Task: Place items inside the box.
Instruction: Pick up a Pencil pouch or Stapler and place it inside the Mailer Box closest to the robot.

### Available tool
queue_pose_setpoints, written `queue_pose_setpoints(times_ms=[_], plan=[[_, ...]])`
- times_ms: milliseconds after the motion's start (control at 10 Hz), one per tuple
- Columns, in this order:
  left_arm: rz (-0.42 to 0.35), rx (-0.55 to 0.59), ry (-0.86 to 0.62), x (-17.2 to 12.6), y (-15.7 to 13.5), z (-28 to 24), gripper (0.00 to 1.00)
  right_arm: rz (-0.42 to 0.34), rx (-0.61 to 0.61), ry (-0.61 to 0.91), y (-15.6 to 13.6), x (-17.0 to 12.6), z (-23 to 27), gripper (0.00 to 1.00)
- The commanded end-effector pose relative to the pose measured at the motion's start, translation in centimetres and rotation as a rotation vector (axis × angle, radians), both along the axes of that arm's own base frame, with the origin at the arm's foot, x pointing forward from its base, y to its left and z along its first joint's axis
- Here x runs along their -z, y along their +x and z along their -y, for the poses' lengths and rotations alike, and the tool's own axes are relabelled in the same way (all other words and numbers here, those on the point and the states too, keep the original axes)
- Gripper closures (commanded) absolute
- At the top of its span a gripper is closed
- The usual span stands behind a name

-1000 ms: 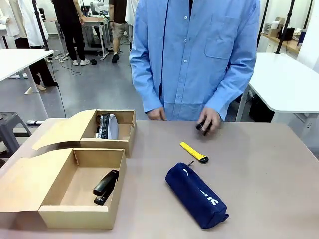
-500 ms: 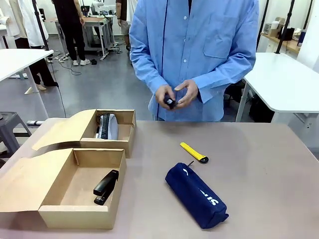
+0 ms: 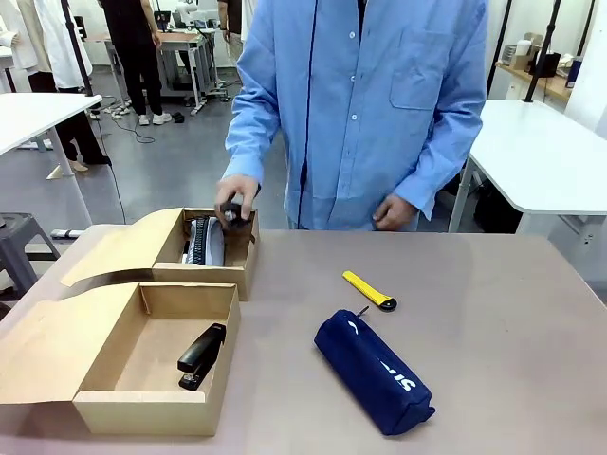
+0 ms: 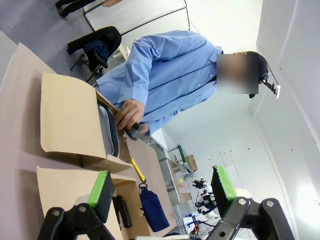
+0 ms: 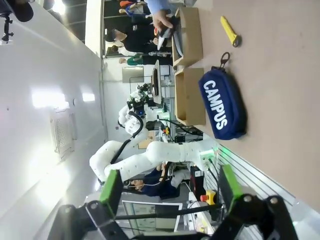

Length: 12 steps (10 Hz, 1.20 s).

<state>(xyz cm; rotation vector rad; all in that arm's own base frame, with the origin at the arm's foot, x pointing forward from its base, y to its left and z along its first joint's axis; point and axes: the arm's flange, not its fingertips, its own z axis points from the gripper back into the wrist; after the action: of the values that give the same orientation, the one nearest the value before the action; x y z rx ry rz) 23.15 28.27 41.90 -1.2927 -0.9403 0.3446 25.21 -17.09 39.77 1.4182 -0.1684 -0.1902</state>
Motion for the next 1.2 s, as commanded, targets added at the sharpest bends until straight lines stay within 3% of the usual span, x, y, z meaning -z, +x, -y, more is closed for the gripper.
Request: queue_pose_setpoints(times_ms=[0, 1000, 1100], plan=[[0.029, -0.004, 0.005, -0.1, 0.1, 0.1, 0.0, 0.009, 0.004, 0.009, -0.2, -0.5, 0.2, 0.0], [0.029, -0.004, 0.005, -0.1, 0.1, 0.1, 0.0, -0.001, 0.005, 0.001, -0.2, 0.0, 0.1, 0.0], [0.029, -0.004, 0.005, -0.1, 0.1, 0.1, 0.0, -0.013, 0.004, -0.162, 0.7, -0.6, -3.1, 0.0]])
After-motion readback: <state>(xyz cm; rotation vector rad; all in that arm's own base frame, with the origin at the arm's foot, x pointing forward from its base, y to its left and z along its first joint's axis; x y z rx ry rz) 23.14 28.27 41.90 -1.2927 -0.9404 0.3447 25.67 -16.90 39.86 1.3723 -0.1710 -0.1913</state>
